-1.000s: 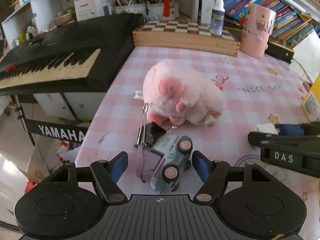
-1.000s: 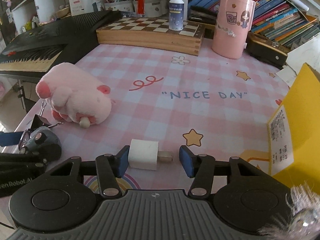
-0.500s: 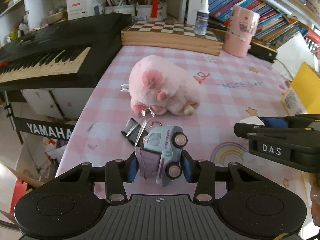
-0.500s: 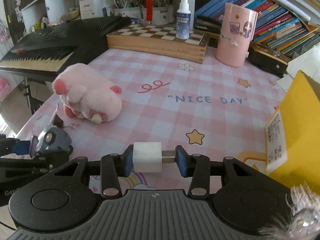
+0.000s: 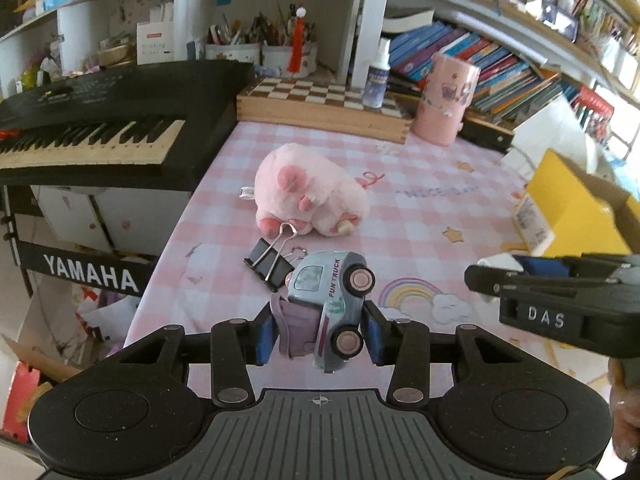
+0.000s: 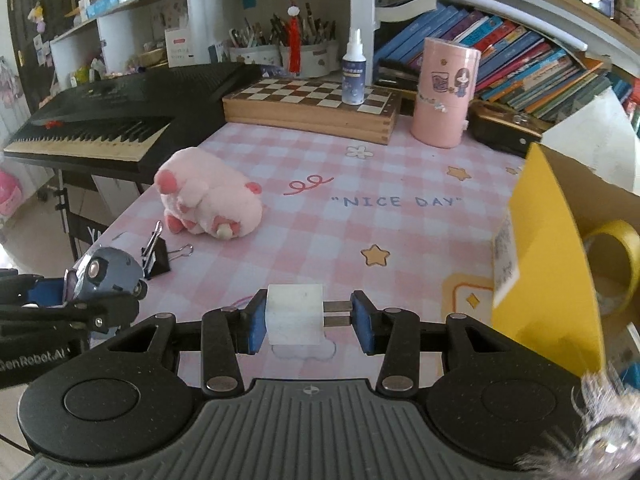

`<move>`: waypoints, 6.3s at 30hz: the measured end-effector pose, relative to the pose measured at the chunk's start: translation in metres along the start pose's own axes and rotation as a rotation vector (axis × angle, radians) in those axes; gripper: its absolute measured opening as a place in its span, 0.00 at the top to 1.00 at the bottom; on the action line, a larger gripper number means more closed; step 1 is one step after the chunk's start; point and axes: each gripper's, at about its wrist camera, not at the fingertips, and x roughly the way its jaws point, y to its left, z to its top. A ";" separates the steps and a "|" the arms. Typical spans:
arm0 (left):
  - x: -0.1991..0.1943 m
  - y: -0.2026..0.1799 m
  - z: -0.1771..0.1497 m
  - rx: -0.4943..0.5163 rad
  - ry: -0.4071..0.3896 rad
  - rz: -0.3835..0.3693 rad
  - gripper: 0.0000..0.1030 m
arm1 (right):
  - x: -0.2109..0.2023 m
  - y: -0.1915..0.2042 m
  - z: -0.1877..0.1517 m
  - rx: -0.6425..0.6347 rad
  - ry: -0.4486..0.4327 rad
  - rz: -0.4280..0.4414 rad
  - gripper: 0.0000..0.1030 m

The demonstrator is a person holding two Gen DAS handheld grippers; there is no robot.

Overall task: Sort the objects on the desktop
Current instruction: 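Carry the toy truck and white plug with both tools toward the yellow box, then open the left tool and the right tool inside the yellow box, then withdraw both tools from the box and move toward the black binder clip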

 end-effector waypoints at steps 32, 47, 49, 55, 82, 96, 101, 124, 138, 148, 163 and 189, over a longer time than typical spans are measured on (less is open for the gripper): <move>-0.120 -0.020 -0.089 0.089 -0.017 -0.237 0.59 | -0.148 0.025 -0.120 0.175 0.001 -0.113 0.61; -0.116 -0.083 -0.092 0.239 -0.001 -0.384 0.59 | -0.189 -0.023 -0.154 0.324 -0.012 -0.262 0.61; -0.112 -0.094 -0.091 0.260 0.007 -0.400 0.59 | -0.193 -0.031 -0.157 0.343 -0.012 -0.279 0.61; -0.100 -0.134 -0.089 0.333 0.031 -0.464 0.59 | -0.200 -0.063 -0.166 0.405 -0.006 -0.341 0.61; -0.065 -0.248 -0.026 0.421 -0.188 -0.546 0.59 | -0.208 -0.189 -0.109 0.342 -0.173 -0.440 0.61; -0.022 -0.286 0.013 0.425 -0.247 -0.372 0.59 | -0.181 -0.246 -0.049 0.244 -0.260 -0.333 0.61; 0.000 -0.292 0.012 0.441 -0.187 -0.322 0.58 | -0.156 -0.257 -0.034 0.185 -0.222 -0.288 0.61; 0.053 -0.314 0.027 0.434 0.097 -0.284 0.52 | -0.040 -0.276 -0.006 -0.288 0.158 -0.083 0.61; 0.033 -0.312 0.029 0.449 0.037 -0.226 0.34 | -0.063 -0.286 -0.002 -0.134 0.002 -0.075 0.33; 0.014 -0.293 0.046 0.396 -0.062 -0.184 0.27 | -0.112 -0.283 -0.011 0.051 -0.214 -0.201 0.12; -0.014 -0.245 0.026 0.247 -0.131 -0.164 0.26 | -0.150 -0.261 -0.062 0.240 -0.269 -0.368 0.09; -0.057 -0.156 -0.050 0.213 -0.034 -0.252 0.25 | -0.169 -0.140 -0.120 0.370 -0.087 -0.465 0.09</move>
